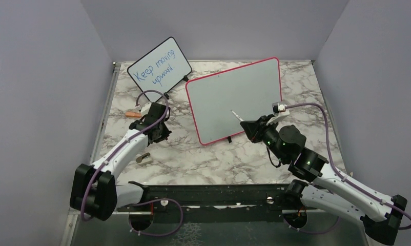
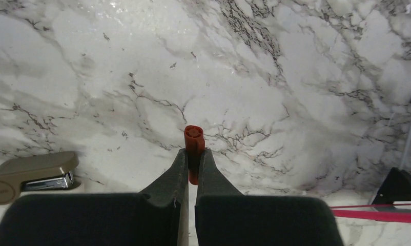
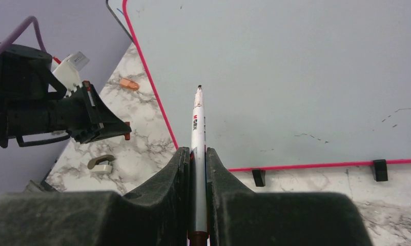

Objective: Write a sentence on the whiteboard
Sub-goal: Place the pen cap at the center of the board.

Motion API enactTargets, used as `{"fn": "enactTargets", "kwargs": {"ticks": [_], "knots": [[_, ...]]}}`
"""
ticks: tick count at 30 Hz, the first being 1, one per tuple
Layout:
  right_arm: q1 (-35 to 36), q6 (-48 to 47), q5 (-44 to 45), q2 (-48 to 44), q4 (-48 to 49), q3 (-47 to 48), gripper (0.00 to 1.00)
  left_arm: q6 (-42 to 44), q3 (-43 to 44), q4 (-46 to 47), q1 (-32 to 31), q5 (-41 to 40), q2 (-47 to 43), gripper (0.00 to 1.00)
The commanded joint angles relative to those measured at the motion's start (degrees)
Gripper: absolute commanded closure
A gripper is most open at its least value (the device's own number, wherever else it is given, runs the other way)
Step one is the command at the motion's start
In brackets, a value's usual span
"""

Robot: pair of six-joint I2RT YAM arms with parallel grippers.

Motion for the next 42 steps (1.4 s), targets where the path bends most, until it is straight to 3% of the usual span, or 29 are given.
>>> {"fn": "enactTargets", "kwargs": {"ticks": [1, 13, 18, 28, 34, 35, 36, 37, 42], "knots": [[0.4, -1.9, 3.4, -0.7, -3.0, 2.3, 1.00, 9.5, 4.9, -2.2, 2.4, 6.6, 7.4, 0.99], [0.4, -4.2, 3.8, 0.1, -2.3, 2.3, 0.99, 16.0, 12.1, -1.7, 6.1, 9.0, 23.2, 0.90], [0.4, -5.9, 4.2, 0.7, -3.5, 3.5, 0.99, 16.3, 11.5, -0.4, 6.3, 9.8, 23.9, 0.80], [0.4, -10.4, 5.2, 2.3, -6.9, 6.1, 0.99, 16.2, 9.3, 0.2, 6.4, 9.8, 20.2, 0.70], [0.4, -12.3, 5.4, 4.5, -8.5, 8.1, 0.99, 18.0, 8.5, 2.1, 7.0, 9.5, 13.6, 0.51], [0.4, -12.7, 5.4, 5.0, -8.9, 8.6, 0.99, 18.5, 8.5, 2.5, 7.1, 9.7, 12.6, 0.44], [0.4, -12.9, 5.4, 5.5, -9.4, 9.2, 0.99, 19.3, 8.4, 3.2, 7.3, 10.3, 11.5, 0.25], [0.4, -13.2, 5.5, 6.1, -9.9, 9.8, 0.99, 19.9, 8.2, 4.1, 7.4, 10.8, 10.4, 0.14], [0.4, -14.2, 5.3, 8.4, -12.4, 13.6, 0.99, 21.6, 7.6, 9.9, 7.9, 13.9, 4.1, 0.02]]}}
